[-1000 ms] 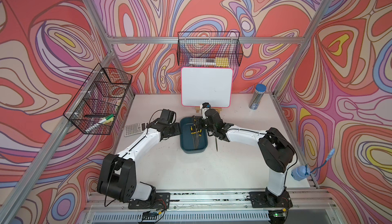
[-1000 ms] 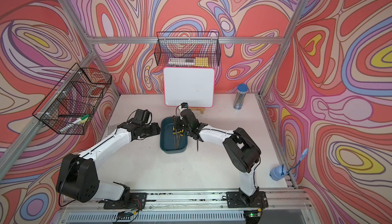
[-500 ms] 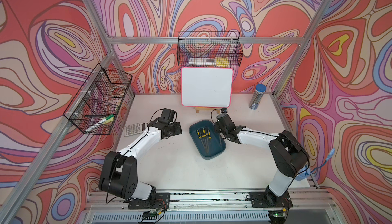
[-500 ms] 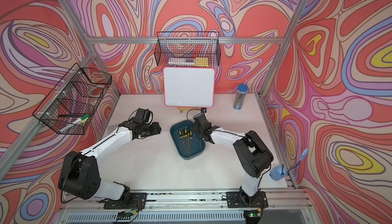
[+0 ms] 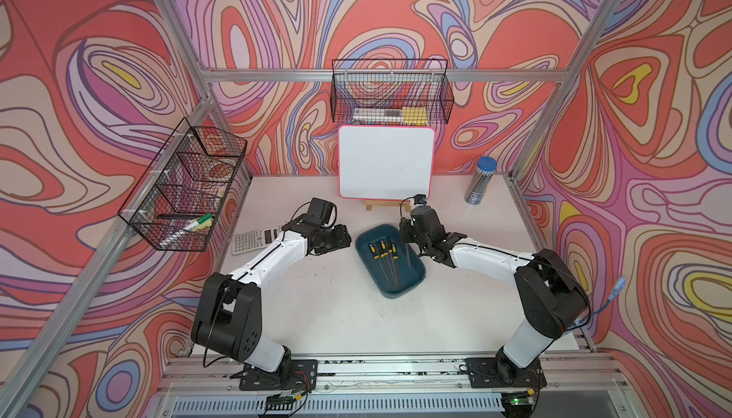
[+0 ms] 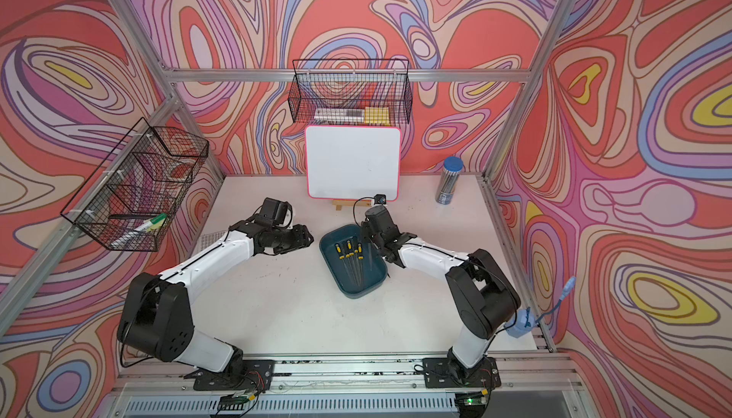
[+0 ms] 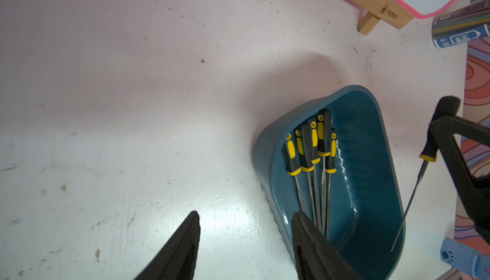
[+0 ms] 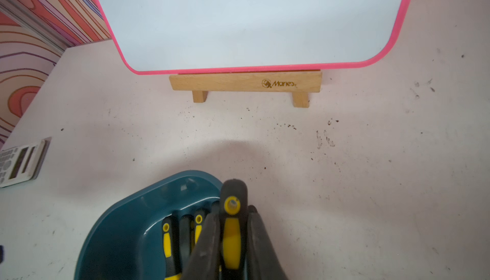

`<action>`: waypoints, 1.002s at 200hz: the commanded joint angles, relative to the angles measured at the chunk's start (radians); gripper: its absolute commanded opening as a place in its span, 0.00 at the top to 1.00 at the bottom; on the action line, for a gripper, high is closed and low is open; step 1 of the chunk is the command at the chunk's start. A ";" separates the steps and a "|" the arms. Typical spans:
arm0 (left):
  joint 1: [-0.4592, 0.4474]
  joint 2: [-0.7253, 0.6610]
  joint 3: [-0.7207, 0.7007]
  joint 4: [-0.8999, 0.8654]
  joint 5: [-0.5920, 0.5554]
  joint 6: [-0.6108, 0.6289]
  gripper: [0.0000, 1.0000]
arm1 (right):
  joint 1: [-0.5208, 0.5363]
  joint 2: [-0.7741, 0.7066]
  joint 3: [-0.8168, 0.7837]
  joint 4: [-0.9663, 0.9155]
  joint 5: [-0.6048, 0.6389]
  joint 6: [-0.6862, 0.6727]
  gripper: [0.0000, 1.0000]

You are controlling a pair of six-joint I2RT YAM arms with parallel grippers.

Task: Take the file tool out of the storage box
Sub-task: Move the storage box to the center of the board, then place the file tool at the center of the board, then pick up the storage box at the center of the board.

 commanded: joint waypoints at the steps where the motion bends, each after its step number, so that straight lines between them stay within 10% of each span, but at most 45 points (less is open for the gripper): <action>1: -0.051 0.050 0.043 -0.021 0.037 -0.034 0.40 | -0.012 -0.071 0.064 0.012 0.014 -0.028 0.83; 200: -0.134 0.205 0.109 -0.130 -0.083 -0.048 0.79 | -0.188 -0.091 0.016 -0.152 -0.025 -0.106 0.83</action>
